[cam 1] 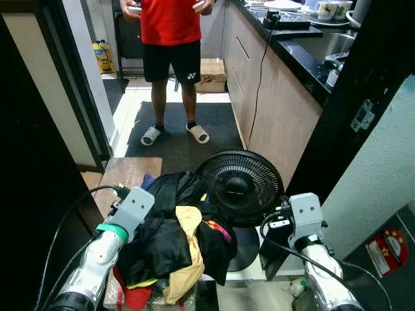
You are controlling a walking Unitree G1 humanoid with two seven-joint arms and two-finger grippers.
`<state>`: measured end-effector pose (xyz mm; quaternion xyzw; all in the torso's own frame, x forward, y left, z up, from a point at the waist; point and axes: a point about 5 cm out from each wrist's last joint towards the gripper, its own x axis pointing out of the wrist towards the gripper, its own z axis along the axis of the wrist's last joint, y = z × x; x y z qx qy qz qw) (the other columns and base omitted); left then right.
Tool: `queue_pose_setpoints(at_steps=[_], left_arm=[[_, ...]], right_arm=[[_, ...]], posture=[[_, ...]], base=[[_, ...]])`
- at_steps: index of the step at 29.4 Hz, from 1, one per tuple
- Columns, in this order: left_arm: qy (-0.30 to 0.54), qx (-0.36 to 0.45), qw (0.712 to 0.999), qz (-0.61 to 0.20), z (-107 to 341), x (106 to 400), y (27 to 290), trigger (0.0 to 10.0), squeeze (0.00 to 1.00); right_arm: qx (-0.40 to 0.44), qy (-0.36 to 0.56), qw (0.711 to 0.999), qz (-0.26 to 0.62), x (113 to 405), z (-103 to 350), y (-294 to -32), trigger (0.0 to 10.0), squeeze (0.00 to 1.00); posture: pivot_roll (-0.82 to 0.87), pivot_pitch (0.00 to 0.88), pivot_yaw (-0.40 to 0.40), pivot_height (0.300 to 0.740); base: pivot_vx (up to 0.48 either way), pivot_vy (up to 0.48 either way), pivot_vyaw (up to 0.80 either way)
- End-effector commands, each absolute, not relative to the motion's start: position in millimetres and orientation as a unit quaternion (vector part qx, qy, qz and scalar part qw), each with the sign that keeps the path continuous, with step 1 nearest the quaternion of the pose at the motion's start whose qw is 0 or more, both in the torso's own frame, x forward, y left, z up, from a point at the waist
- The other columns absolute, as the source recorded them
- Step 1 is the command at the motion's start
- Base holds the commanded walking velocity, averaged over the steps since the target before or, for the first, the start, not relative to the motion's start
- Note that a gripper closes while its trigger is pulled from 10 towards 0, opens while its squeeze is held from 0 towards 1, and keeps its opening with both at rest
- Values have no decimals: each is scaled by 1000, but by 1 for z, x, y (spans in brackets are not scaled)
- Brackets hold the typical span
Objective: Clothes washing
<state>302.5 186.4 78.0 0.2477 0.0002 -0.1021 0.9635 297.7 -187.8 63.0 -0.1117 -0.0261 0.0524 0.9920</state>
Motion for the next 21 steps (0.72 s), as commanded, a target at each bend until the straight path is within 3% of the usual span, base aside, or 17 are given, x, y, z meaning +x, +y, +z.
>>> queue_pose_setpoints(at_steps=[1,4,8,16,18,21], left_arm=[[5,232,963,-136,77,290,183,10000,0],[9,216,964,-153,78,280,178,10000,0],[55,122,979,-153,73,272,163,10000,0],[68,92,984,-135,75,292,142,10000,0],[54,85,984,-146,87,306,119,10000,0],[54,81,984,-152,94,308,110,10000,0]], right_arm=[[-92,-26,993,76,286,60,-180,10000,0],[-73,-31,993,85,276,61,-174,10000,0],[-1,-23,997,67,268,62,-161,10000,0],[9,-6,999,37,293,65,-164,10000,0],[6,-9,999,54,307,74,-156,10000,0],[1,-7,997,71,308,80,-149,10000,0]], posture=[[67,0,38,740],[64,2,39,740],[62,9,41,740],[60,16,43,740],[67,21,33,740],[70,23,30,740]], base=[[0,0,0],[0,0,0],[0,0,0],[0,0,0],[0,0,0],[0,0,0]])
